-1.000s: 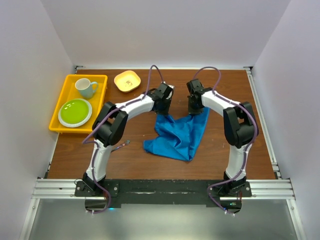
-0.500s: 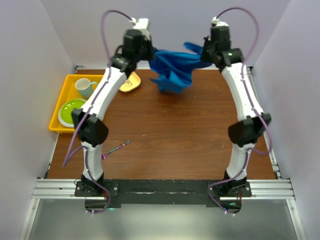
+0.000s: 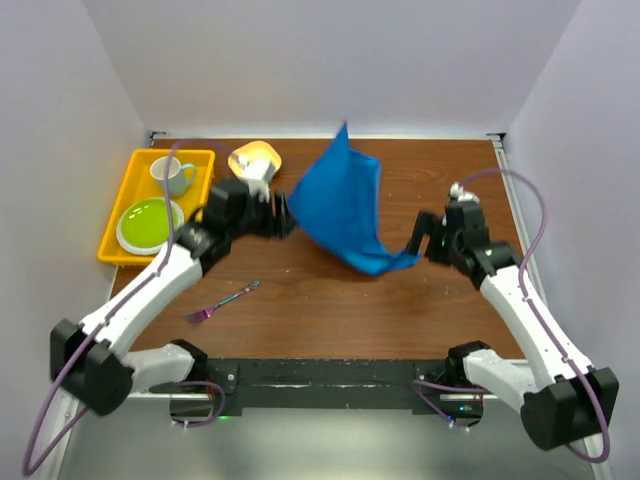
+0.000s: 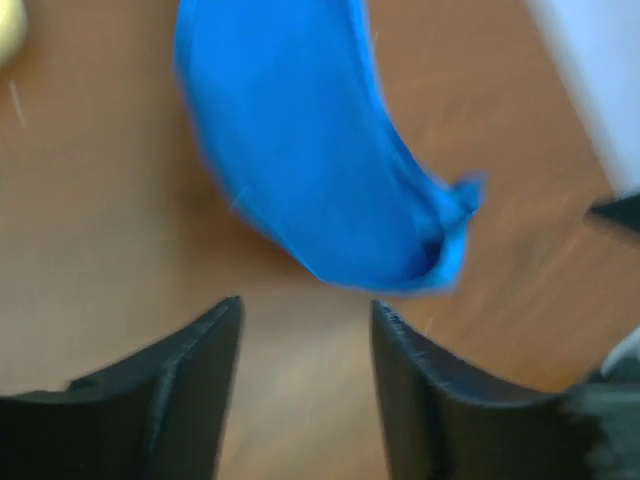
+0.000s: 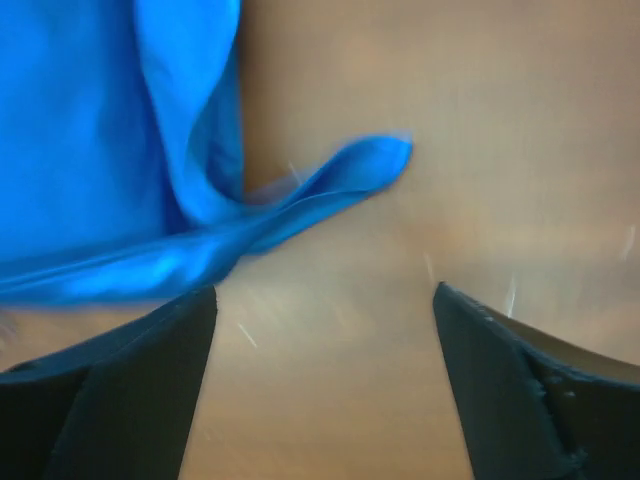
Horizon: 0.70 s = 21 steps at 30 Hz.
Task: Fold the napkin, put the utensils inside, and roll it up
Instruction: Flatten the napkin out
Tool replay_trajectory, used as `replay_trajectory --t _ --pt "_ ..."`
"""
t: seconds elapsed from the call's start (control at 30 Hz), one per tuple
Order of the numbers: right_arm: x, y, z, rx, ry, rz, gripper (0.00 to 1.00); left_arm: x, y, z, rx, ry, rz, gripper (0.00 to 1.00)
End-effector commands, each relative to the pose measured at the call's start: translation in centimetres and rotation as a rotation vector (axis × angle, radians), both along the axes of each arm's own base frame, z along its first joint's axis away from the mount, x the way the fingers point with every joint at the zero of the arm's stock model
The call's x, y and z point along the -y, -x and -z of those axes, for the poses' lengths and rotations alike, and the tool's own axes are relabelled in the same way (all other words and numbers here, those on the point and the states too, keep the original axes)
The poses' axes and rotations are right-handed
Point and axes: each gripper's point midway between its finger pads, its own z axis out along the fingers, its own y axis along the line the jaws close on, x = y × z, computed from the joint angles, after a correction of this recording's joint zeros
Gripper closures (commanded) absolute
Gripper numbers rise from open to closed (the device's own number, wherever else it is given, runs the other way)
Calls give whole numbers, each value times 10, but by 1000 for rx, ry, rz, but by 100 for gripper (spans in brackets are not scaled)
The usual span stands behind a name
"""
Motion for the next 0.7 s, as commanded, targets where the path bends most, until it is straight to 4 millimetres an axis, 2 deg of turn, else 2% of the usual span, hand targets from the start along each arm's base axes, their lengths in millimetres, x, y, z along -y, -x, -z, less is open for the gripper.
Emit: replay_trajectory --t 0.0,0.03,0.07,0.1,0.17,0.2,0.27,0.3,0.33,0.37,0.4,0.43,0.47,0.5,0.53,0.57,0.6,0.63,0.67 --pt "-6 44 27 -70 -84 -22 2 -25 64 45 -94 -10 -61 31" --pt "-7 44 23 -55 -93 -26 2 -30 71 45 -108 6 -83 28" --pt "-7 38 17 -22 -95 -17 2 -36 78 37 -85 25 -94 26" --pt "-5 33 15 -12 -90 5 2 -40 83 39 -98 23 -104 24" --pt "-10 14 7 18 -100 2 2 -44 85 35 -105 37 -134 23" --pt "-17 4 21 -30 -88 -33 3 -46 81 28 -95 35 -156 23" --pt "-27 -21 15 -13 -86 -75 5 -39 73 31 -107 31 -149 23" --pt "-35 -30 39 -98 -65 -125 13 -31 66 25 -88 52 -129 23" --pt "-41 -45 29 -85 -59 -157 14 -23 62 26 -93 52 -98 22" --pt "-39 -54 38 -116 -31 -157 15 -14 52 44 -141 19 -82 22" --pt "-46 -58 43 -138 -26 -210 18 -3 43 40 -131 32 -51 22" --pt "-51 -71 56 -185 -13 -231 23 3 36 46 -134 -3 -22 22" --pt "-52 -74 61 -204 -4 -247 23 10 25 74 -201 -63 -9 22" --pt "-55 -76 68 -228 -10 -261 22 12 13 72 -207 -96 -17 22" --pt "-62 -78 80 -272 -25 -290 21 14 7 80 -219 -148 2 22" --pt "-64 -78 85 -287 -32 -299 20 17 -1 106 -272 -210 10 19" --pt "-66 -77 91 -302 -38 -302 19 13 -13 106 -266 -256 -19 11" --pt "-72 -73 96 -322 -72 -329 19 10 -18 113 -269 -304 -25 10" --pt "-78 -74 103 -328 -101 -340 19 6 -23 129 -295 -354 -32 1"
